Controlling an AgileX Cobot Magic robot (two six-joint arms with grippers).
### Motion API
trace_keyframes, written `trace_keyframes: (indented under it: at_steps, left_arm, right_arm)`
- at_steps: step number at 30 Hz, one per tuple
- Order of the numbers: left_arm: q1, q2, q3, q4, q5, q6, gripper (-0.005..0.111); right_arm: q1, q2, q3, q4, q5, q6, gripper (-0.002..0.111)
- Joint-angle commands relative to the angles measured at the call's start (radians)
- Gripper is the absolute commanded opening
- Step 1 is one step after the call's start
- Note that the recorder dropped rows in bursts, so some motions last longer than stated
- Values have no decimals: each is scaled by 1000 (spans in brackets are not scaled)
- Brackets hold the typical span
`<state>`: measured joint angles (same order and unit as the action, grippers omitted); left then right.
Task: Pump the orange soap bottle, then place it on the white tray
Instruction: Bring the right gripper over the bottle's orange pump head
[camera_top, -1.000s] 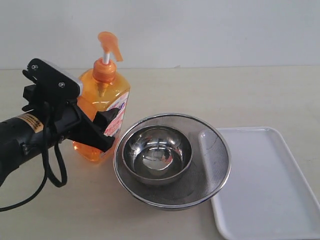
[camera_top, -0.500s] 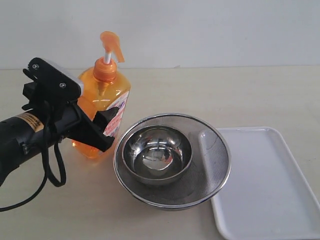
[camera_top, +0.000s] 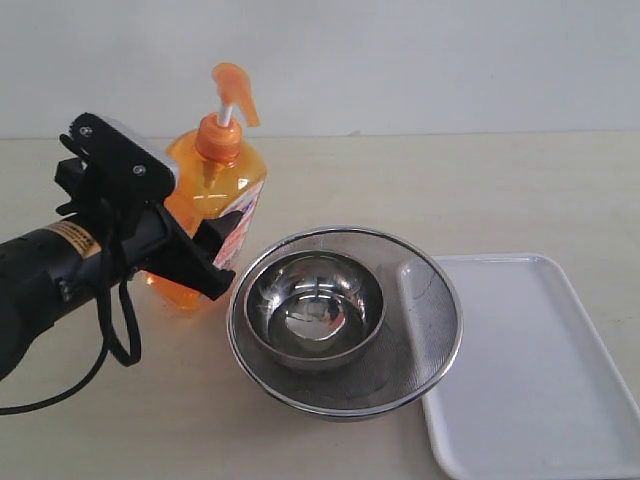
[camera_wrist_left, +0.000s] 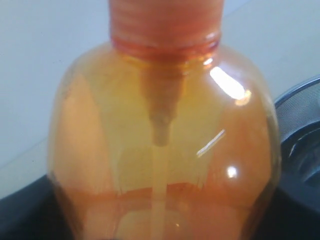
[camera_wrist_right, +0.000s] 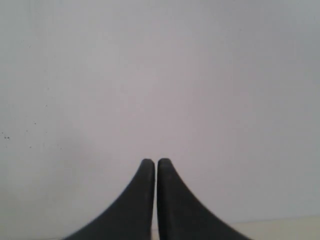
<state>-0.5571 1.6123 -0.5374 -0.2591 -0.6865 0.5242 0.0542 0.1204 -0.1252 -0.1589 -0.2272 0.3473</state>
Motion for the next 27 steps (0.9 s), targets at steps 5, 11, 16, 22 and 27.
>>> trace_keyframes:
  at_steps: [5,11,16,22,27]
  left_arm:
    - [-1,20,-50,5,-45,19,5]
    - [-1,20,-50,13,-45,19,5]
    - [-1,20,-50,13,-38,19,5]
    - [-1,20,-57,13,-15,19,5]
    - [-1,20,-57,10,-17,19,5]
  right_arm:
    - [187,384,-300,-683,-51,402,0]
    - [378,770,-535,-1025,-116,618,0]
    - [486,1036,-757,-1144,-116,695,0]
    - [536,1244,-970,-1338,-154,912,0]
    - [536,1357,-1111,-1586,-230,1179,0]
